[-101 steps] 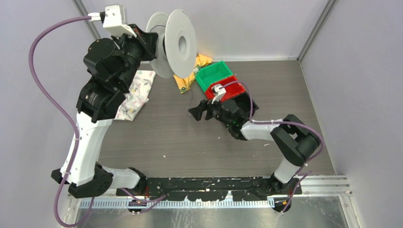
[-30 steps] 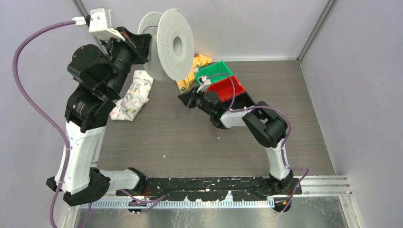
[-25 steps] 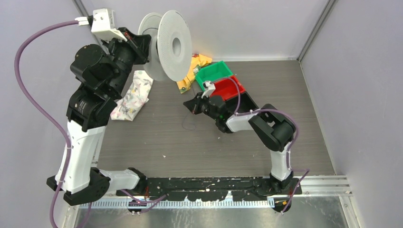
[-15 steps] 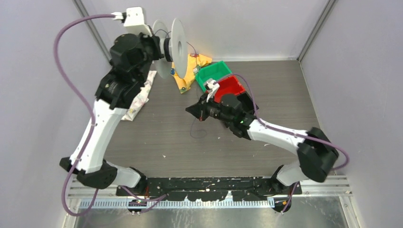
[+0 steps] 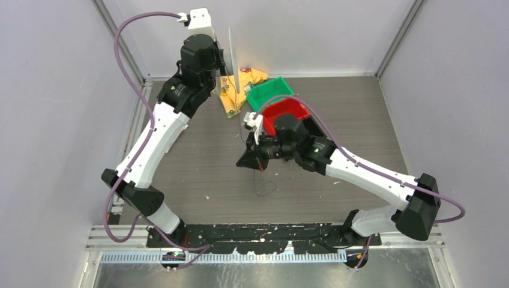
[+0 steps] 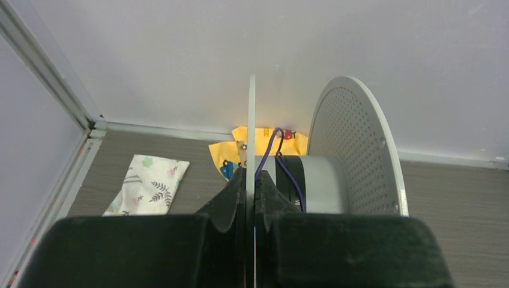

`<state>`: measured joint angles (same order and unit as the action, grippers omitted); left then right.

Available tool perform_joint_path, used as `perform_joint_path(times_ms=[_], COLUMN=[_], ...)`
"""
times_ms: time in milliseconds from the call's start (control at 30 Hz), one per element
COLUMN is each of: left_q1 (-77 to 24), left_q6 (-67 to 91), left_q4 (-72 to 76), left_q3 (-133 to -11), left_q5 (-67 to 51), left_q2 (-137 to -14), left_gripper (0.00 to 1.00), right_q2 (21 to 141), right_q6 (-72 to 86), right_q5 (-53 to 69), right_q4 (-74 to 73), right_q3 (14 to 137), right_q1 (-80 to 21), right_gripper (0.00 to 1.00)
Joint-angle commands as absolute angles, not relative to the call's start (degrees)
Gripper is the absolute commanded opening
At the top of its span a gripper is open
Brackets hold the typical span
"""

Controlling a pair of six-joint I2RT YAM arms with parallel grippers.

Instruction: Wrap the cables

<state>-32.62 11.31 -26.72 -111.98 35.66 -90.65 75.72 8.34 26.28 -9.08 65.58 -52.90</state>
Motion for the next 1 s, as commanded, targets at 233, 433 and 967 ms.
perform_joint_path(times_ms=[233, 433, 967], left_q1=[-32.81, -34.52, -39.90], left_q6=[10.71, 12.91, 8.54], left_q4=[-21.46, -24.73, -38.22], left_q3=[-116.69, -107.96, -94.59], left_q5=[40.36, 36.12, 9.65], left_q2=[-95.33, -94.60, -84.40], left_gripper=[0.01, 0.00, 0.01], right_q2=[70.13, 69.95, 71.18], right_q6=[0.78, -10.12, -18.00], right_q5=[33.78, 28.73, 28.07], right_q4=[-20.94, -25.64, -28.48], right_q3=[77.00, 86.46, 90.75], right_q1=[-55.38, -55.29, -35.41], right_gripper=[0.00, 0.00, 0.00])
